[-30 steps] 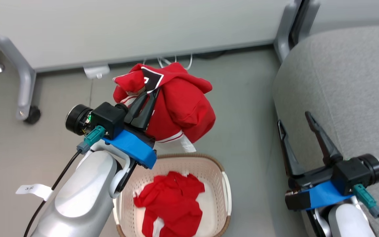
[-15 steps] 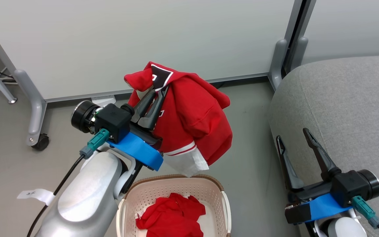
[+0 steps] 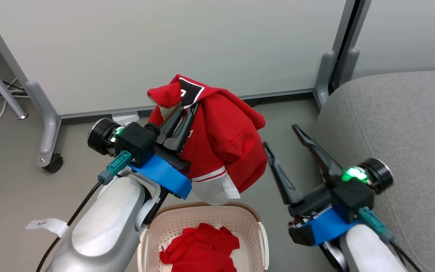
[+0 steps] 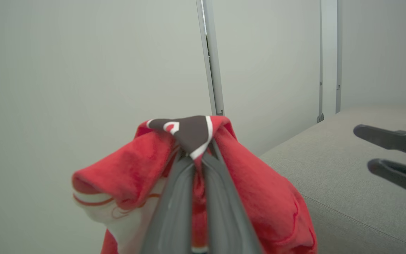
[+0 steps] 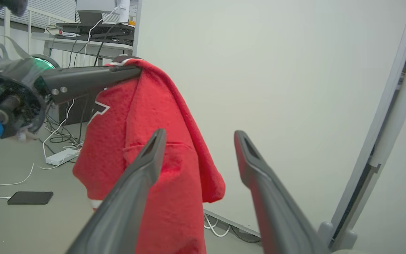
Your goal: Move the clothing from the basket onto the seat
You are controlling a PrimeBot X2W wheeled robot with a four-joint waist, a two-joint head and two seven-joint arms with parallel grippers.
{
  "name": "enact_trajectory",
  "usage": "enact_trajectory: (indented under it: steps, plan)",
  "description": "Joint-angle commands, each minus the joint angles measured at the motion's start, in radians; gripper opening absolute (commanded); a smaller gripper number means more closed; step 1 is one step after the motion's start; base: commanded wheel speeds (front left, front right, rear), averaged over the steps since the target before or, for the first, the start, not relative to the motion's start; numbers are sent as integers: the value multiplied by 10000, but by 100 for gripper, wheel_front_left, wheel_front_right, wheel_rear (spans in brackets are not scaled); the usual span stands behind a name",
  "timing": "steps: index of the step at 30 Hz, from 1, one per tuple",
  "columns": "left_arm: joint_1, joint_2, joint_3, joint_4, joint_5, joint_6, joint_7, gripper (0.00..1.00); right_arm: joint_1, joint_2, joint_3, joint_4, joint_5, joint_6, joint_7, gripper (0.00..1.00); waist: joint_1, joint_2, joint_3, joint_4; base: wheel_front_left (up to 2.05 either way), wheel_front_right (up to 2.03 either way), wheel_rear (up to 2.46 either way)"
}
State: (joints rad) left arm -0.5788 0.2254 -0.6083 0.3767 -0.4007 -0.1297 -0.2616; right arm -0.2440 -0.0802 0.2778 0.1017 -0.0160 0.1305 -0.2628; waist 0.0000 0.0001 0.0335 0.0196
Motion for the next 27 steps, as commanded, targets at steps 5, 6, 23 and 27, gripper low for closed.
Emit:
enact_trajectory:
  steps: [5, 6, 23, 27]
  plan:
    - [-245, -124, -122, -61, 110, -12, -51, 0, -1385, -207, 1091, 862, -315, 3, -21, 100, 0, -1, 133, 158, 0, 0, 0]
    - [-291, -157, -157, -76, 119, -12, -51, 0, -1613, -217, 1230, 1074, -420, 3, -21, 100, 0, -1, 169, 201, 0, 0, 0]
    - [-886, -643, -1046, -459, 134, -12, -53, 0, -4229, 270, 1529, 5390, -1819, 3, -20, 50, 0, -1, 623, 677, 0, 0, 0]
    - [-926, -641, -1152, -503, 75, -12, -53, 0, -4381, 314, 1634, 5414, -1331, 5, -20, 0, 0, -1, 632, 742, 0, 0, 0]
